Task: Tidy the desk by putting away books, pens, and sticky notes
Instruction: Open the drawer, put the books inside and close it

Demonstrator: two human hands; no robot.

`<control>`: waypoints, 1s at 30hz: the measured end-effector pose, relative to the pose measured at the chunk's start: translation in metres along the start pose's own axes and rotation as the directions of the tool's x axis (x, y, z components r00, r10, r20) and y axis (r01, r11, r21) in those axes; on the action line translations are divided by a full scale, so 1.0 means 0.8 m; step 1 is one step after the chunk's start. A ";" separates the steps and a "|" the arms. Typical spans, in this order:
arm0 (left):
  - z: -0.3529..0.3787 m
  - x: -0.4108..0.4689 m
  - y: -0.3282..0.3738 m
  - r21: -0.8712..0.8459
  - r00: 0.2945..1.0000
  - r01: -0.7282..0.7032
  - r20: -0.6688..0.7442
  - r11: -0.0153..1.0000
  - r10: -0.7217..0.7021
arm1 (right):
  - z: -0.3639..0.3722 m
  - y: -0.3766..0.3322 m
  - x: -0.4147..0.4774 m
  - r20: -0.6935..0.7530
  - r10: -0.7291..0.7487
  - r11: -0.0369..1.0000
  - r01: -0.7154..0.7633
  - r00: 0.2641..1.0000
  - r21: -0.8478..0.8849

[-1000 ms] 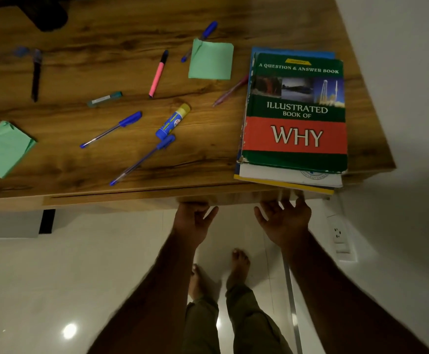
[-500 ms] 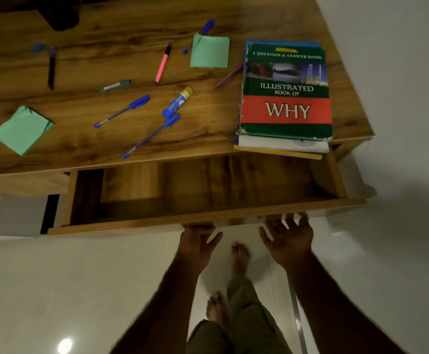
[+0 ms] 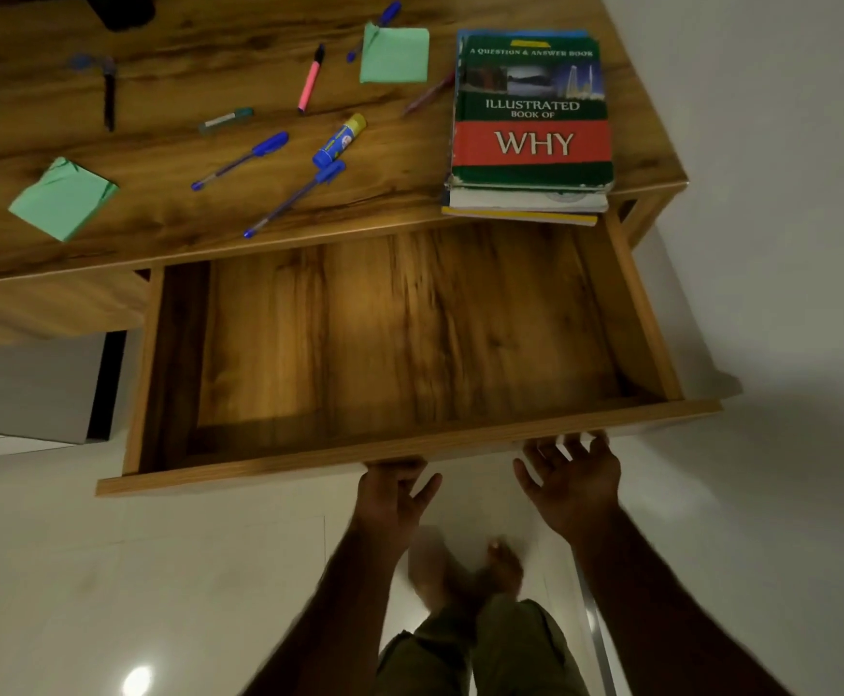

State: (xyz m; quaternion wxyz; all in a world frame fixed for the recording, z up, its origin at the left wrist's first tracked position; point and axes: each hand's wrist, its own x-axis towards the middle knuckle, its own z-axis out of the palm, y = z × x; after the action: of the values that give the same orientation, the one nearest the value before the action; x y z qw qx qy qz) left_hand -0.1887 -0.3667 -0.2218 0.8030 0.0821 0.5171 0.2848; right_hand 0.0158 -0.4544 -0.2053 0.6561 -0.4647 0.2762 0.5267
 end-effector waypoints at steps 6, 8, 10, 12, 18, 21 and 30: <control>-0.013 -0.017 -0.022 0.009 1.000 -0.012 -0.018 1.000 0.012 | -0.021 0.009 -0.019 -0.008 0.011 1.000 -0.011 1.000 -0.002; -0.017 -0.019 -0.025 0.004 1.000 -0.019 -0.011 1.000 0.019 | -0.026 0.011 -0.021 0.020 0.026 1.000 -0.026 0.999 -0.003; -0.018 -0.019 -0.027 0.004 1.000 -0.021 -0.019 1.000 0.021 | -0.030 0.010 -0.020 0.037 0.037 0.999 -0.037 0.999 -0.001; -0.019 -0.020 -0.029 -0.002 0.999 -0.033 -0.016 0.999 0.033 | -0.033 0.009 -0.018 0.042 0.036 0.999 -0.036 0.998 -0.005; -0.019 -0.022 -0.028 0.086 0.998 0.050 -0.039 0.995 -0.046 | -0.044 0.002 -0.020 0.046 0.121 0.989 -0.116 0.992 -0.089; -0.014 -0.038 -0.027 0.156 0.987 0.154 -0.079 0.976 -0.144 | -0.040 0.001 -0.042 -0.050 0.139 0.902 -0.148 0.989 -0.405; 0.044 -0.123 -0.008 0.556 0.983 0.139 0.025 0.819 -0.184 | 0.009 -0.021 -0.156 0.160 0.034 0.487 0.123 0.987 -0.865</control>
State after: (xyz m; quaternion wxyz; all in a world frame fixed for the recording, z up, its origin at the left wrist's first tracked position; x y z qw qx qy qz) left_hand -0.1853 -0.4196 -0.1315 0.7856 0.2770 0.5509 0.0509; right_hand -0.0055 -0.5023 -0.0904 0.3635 -0.6970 -0.0922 0.6112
